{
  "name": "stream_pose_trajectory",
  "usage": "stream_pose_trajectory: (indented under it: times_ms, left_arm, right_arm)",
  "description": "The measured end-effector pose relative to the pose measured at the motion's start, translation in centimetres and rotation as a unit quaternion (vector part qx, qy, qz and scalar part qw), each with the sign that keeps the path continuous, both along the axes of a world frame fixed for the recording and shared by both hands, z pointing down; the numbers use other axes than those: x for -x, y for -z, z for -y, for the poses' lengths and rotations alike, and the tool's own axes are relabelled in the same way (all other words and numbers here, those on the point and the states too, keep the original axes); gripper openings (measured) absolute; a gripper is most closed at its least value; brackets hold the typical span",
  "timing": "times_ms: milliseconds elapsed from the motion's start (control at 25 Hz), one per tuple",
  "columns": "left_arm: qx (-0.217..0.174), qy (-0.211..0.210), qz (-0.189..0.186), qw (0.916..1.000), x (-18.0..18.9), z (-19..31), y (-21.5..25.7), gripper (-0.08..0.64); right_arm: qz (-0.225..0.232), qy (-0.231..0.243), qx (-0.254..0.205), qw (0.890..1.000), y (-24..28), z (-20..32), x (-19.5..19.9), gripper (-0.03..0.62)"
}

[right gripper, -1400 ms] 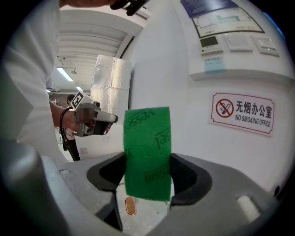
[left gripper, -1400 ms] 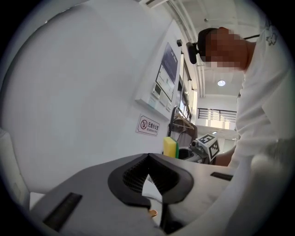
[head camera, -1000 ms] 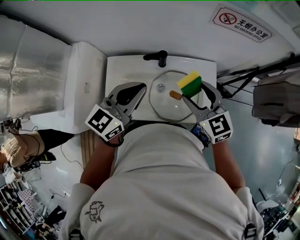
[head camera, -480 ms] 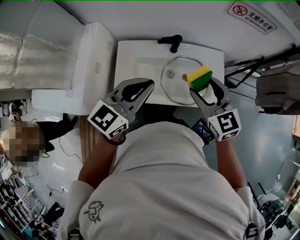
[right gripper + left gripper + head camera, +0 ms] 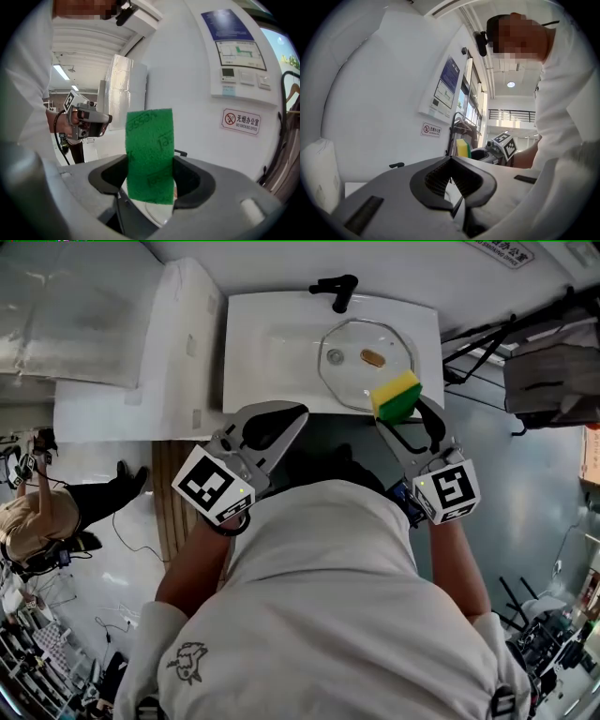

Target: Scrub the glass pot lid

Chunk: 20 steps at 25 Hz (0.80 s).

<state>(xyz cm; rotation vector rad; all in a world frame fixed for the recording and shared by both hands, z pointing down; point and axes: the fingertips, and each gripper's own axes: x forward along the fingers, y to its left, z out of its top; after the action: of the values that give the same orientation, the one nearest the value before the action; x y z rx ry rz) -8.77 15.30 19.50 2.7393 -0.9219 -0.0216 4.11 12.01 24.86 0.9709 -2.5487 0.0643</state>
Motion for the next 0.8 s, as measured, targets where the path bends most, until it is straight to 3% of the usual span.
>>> stream_pose_trajectory:
  times_ms: [360, 800]
  left_arm:
    - [-0.013, 0.002, 0.006, 0.9999, -4.9, -3.3, 1.1, -0.002]
    - [-0.004, 0.036, 0.017, 0.9992, -16.3, -9.7, 0.9, -0.002]
  right_arm:
    - [0.006, 0.002, -0.012, 1.000, 1.1, -3.4, -4.6, 0.295]
    - [0.020, 0.021, -0.003, 1.000, 1.2, -10.7, -15.8, 0.295]
